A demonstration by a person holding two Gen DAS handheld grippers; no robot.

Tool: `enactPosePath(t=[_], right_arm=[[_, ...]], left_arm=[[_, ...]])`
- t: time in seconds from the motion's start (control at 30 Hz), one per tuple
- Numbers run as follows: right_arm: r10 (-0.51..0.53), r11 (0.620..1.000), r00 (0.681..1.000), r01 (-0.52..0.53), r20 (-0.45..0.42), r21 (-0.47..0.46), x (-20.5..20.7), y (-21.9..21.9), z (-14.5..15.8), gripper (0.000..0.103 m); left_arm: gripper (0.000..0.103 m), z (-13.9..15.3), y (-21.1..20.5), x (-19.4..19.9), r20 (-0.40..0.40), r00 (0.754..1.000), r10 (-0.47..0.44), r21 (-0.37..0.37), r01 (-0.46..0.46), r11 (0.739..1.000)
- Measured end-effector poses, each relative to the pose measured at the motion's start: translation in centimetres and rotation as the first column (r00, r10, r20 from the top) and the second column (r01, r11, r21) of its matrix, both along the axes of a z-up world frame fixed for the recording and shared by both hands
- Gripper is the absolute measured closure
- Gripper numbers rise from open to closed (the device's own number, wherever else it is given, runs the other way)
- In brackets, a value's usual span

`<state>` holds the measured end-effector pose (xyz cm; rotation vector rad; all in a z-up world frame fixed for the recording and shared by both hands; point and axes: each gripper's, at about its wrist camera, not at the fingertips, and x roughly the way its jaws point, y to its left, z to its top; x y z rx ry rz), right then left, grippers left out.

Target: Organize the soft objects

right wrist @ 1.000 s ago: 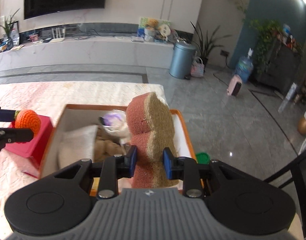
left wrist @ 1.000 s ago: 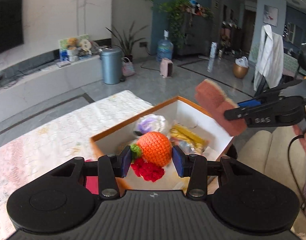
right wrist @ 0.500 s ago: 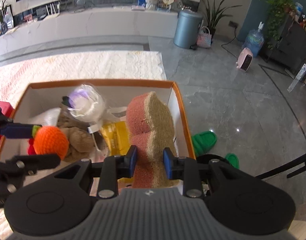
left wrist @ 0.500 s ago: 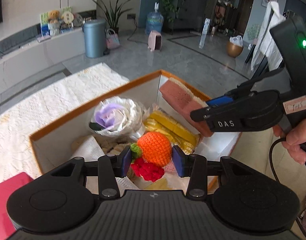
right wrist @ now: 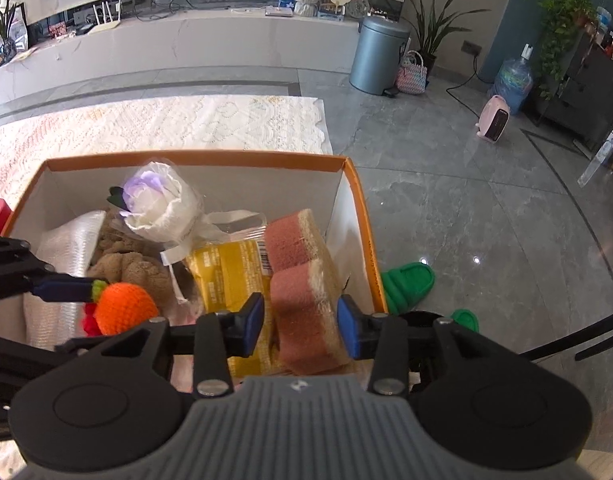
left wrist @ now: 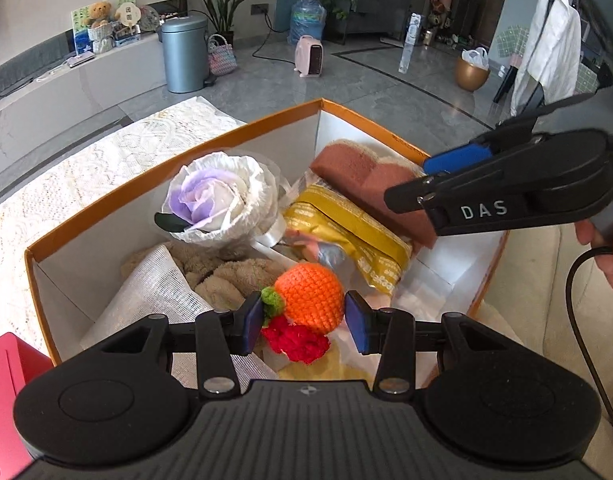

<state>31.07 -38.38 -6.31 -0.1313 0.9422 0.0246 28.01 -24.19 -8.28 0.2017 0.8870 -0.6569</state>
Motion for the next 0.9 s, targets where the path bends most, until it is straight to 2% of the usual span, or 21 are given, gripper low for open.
enactPosePath(t=[0.13,0.2,0.27,0.47,0.53,0.7,0.8,0.9], right_arm=[[0.026,1.0,1.0,-0.026,0.013,-0.014,-0.7,1.0,0.7,0.052],[0.04,0.999,0.999,-0.04,0.014,-0.019,-1.1,1.5,0.9,0.05],[0.048,0.998,0.999,-0.048,0.018,-0.033,-1.5,1.9,1.1,0.046],[0.049,0.998,0.998,-0.047,0.035,-0.04,-2.8,2.4,2.6,0.04],[0.05,0.998,0.997,-0.048,0.051,-0.042,-3.5,2.6,3.4,0.034],[0.063,0.997,0.994,-0.06,0.084,-0.043,-5.5,4.1,5.4,0.032],[0.068,0.997,0.99,-0.065,0.12,-0.029,-7.1,5.3,6.9,0.022],[0.092,0.996,0.984,-0.091,0.153,-0.014,-9.1,7.0,8.3,0.02]], left_arm=[[0.049,0.3,0.1,-0.5,0.002,1.0,0.004,-0.003,-0.004,1.0],[0.045,0.6,0.1,-0.6,0.006,1.0,0.003,-0.009,-0.003,1.0],[0.035,1.2,0.3,-1.0,0.021,1.0,-0.003,-0.019,0.004,1.0],[0.034,3.3,1.9,-2.2,0.072,0.997,0.029,-0.04,-0.026,0.999],[0.034,4.2,2.7,-3.0,0.109,0.993,0.046,-0.046,-0.041,0.998],[0.034,6.8,5.0,-5.3,0.211,0.972,0.106,-0.084,-0.09,0.992],[0.034,8.3,6.6,-6.6,0.271,0.95,0.154,-0.116,-0.127,0.985],[0.034,9.8,8.1,-8.1,0.331,0.925,0.186,-0.134,-0.149,0.98]])
